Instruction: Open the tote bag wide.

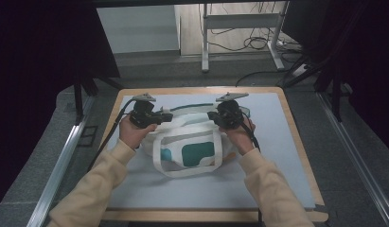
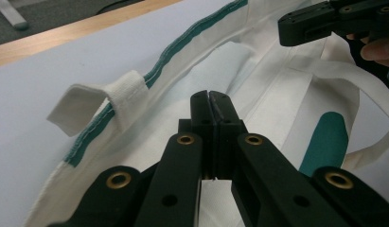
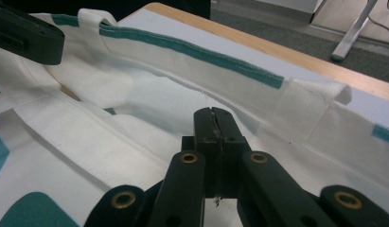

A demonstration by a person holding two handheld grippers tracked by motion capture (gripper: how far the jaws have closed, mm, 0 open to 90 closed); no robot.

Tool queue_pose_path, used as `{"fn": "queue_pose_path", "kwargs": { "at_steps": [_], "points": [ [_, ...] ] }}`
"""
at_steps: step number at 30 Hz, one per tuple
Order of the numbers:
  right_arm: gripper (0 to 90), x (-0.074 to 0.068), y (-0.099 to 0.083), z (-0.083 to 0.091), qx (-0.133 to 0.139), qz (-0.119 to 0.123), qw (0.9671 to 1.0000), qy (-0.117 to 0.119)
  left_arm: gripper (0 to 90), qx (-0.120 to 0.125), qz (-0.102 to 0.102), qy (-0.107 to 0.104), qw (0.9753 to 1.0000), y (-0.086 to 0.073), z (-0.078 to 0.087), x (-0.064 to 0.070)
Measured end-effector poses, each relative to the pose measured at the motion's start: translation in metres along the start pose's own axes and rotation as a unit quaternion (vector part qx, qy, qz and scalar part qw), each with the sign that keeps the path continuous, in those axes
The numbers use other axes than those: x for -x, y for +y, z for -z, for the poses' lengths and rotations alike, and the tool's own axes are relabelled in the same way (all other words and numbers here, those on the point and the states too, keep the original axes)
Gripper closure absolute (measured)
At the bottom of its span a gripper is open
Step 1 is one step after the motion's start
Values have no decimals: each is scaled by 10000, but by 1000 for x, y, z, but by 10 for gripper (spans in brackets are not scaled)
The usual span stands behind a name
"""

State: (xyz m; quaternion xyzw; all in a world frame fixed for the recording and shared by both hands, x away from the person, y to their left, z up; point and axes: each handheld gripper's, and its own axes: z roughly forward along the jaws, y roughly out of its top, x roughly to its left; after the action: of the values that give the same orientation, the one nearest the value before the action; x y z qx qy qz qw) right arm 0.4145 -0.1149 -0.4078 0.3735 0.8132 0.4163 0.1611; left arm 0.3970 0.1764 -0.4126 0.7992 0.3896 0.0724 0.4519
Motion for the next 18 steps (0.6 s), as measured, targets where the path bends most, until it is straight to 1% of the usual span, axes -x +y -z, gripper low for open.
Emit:
{"fn": "queue_pose_path", "kwargs": {
  "at_steps": [5,13,18],
  "points": [
    [892,2,-2,-4,-27,-18,10000,9,900,-86,-17,-23,10000,0,-9,1],
    [893,1,-4,-5,-56,-9,10000,6,900,-123,-18,-25,9999,0,-14,0],
    [892,1,-3,-11,-136,44,9999,-21,900,-216,-15,-98,9997,1,-21,1]
  ]
}}
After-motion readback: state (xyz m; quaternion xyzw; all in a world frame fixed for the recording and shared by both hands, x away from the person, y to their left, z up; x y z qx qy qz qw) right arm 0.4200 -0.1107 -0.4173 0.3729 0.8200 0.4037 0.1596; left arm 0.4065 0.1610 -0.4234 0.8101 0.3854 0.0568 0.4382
